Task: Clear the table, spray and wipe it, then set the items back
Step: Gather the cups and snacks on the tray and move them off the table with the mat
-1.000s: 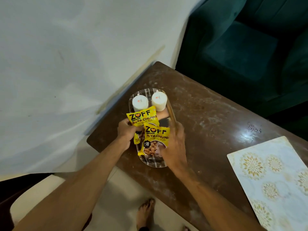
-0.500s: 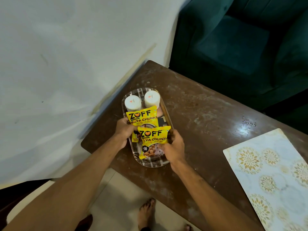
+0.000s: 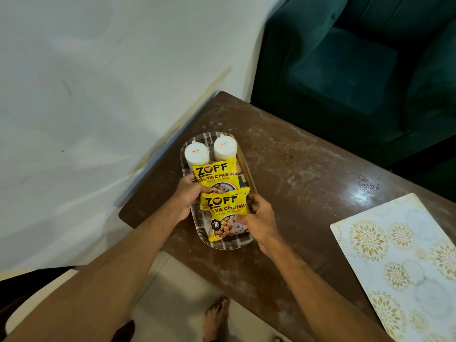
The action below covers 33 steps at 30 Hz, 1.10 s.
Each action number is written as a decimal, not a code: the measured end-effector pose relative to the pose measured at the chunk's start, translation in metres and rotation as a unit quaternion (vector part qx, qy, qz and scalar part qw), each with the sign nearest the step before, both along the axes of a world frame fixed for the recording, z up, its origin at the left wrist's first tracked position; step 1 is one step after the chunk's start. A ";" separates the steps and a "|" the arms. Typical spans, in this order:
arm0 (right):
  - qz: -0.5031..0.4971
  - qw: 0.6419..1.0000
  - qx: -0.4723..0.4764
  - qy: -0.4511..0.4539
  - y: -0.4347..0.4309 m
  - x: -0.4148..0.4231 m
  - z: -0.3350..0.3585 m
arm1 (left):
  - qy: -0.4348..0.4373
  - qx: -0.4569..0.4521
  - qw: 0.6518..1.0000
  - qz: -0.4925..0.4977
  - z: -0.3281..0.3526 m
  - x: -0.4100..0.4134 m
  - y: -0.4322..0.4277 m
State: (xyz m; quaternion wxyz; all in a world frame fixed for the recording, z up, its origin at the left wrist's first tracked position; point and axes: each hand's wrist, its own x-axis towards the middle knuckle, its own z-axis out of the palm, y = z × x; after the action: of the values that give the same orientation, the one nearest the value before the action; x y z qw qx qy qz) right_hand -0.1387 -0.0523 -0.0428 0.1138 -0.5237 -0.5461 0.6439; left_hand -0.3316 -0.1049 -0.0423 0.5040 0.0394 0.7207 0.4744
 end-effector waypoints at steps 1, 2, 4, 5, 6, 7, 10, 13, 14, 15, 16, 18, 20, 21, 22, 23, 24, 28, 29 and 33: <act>0.000 1.000 -0.001 0.001 -0.001 0.000 -0.001 | -0.003 -0.001 1.000 0.004 -0.002 0.000 0.000; 0.000 1.000 -0.002 0.000 -0.001 0.000 -0.002 | -0.006 -0.002 1.000 0.008 -0.003 0.000 0.000; -0.002 1.000 -0.004 -0.004 -0.001 -0.001 -0.004 | -0.008 -0.004 1.000 0.011 -0.004 0.001 0.000; -0.002 1.000 -0.004 -0.005 -0.001 -0.001 -0.004 | -0.009 -0.004 1.000 0.012 -0.004 0.001 0.001; -0.003 1.000 -0.005 -0.007 0.000 -0.001 -0.005 | -0.010 -0.002 1.000 0.013 -0.004 0.001 0.001; -0.003 1.000 -0.006 -0.008 0.000 -0.002 -0.005 | -0.011 -0.002 1.000 0.016 -0.003 0.001 0.001; -0.004 1.000 -0.005 -0.011 -0.001 -0.003 -0.005 | -0.011 0.001 1.000 0.021 -0.001 0.001 0.000; -0.008 1.000 0.001 -0.015 -0.002 -0.003 -0.004 | 0.004 0.005 1.000 0.022 0.002 0.001 0.000; -0.010 1.000 0.003 -0.015 -0.002 -0.002 -0.004 | 0.009 0.008 1.000 0.024 0.002 0.001 0.000; -0.012 1.000 0.004 -0.014 -0.003 -0.001 -0.002 | 0.015 0.009 1.000 0.026 0.001 0.001 -0.001; -0.014 1.000 0.006 -0.011 -0.003 0.001 0.000 | 0.022 0.010 0.999 0.028 0.002 0.002 -0.001; -0.016 1.000 0.015 -0.003 -0.003 0.005 0.004 | 0.047 0.009 0.998 0.039 0.002 0.005 -0.002; -0.019 0.999 0.028 -0.003 -0.004 0.008 0.007 | 0.081 0.007 0.995 0.058 0.002 0.007 -0.005; -0.024 0.999 0.033 -0.003 -0.004 0.011 0.009 | 0.099 0.007 0.993 0.066 0.005 0.009 -0.006; -0.030 0.999 0.038 0.000 -0.004 0.013 0.009 | 0.120 0.007 0.990 0.072 0.006 0.012 -0.009; -0.036 0.998 0.044 0.002 -0.004 0.016 0.010 | 0.143 0.007 0.987 0.073 0.007 0.016 -0.013; -0.040 0.998 0.052 0.006 -0.004 0.019 0.011 | 0.168 0.008 0.983 0.075 0.009 0.020 -0.017; -0.054 0.995 0.078 0.008 -0.002 0.035 0.018 | 0.227 -0.001 0.971 0.075 0.014 0.039 -0.033; -0.053 0.995 0.082 0.006 -0.001 0.039 0.018 | 0.241 -0.009 0.968 0.076 0.015 0.042 -0.037; -0.046 0.994 0.102 -0.014 0.005 0.051 0.016 | 0.288 -0.040 0.952 0.096 0.012 0.050 -0.050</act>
State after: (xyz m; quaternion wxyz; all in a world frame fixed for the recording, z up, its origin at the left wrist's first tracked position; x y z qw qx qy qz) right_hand -0.0876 -0.0473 -0.0268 0.1886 -0.5426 -0.5856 0.5719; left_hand -0.2815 -0.1546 -0.0303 0.2284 0.0840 0.8540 0.4598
